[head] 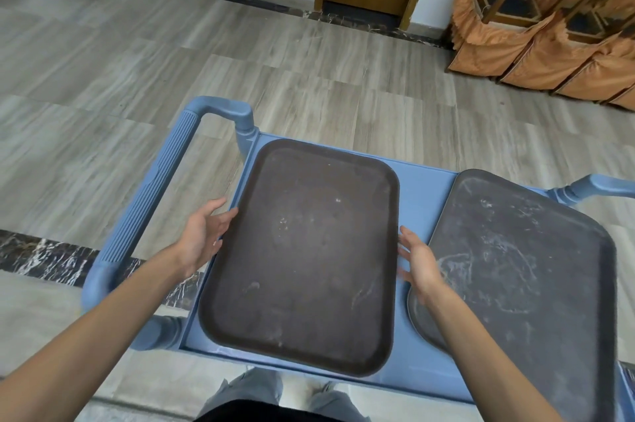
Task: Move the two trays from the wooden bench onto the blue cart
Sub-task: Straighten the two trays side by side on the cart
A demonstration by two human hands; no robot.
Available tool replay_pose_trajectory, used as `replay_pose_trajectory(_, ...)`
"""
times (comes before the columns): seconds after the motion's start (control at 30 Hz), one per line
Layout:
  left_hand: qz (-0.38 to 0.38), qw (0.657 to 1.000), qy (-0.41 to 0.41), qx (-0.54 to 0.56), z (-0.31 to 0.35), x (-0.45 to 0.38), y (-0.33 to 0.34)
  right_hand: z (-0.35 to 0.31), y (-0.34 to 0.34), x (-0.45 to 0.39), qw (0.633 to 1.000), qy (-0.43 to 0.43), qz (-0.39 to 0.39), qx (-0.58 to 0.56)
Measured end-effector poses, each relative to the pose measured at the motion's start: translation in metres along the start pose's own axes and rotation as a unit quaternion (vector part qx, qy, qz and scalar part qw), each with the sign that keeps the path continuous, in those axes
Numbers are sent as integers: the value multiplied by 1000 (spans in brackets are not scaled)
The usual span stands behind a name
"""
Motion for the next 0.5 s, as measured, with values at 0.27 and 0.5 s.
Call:
replay_pose_trajectory(0.27, 3, 802, 220, -555, -103, 73, 68, 90, 42, 97, 821, -333, -73, 459)
replay_pose_trajectory(0.5, 75, 668, 319, -668, -154, 105, 90, 152, 65, 153, 735, -403, -264, 476)
Point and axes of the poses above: each hand's wrist, its own x-axis away from the middle knuckle, its own y-axis out of the palm, z = x × y, the point moved 5 cm from there along -x, towards the middle knuckle, and after that the axes turned 11 degrees about -x, right-handed, at the moved point
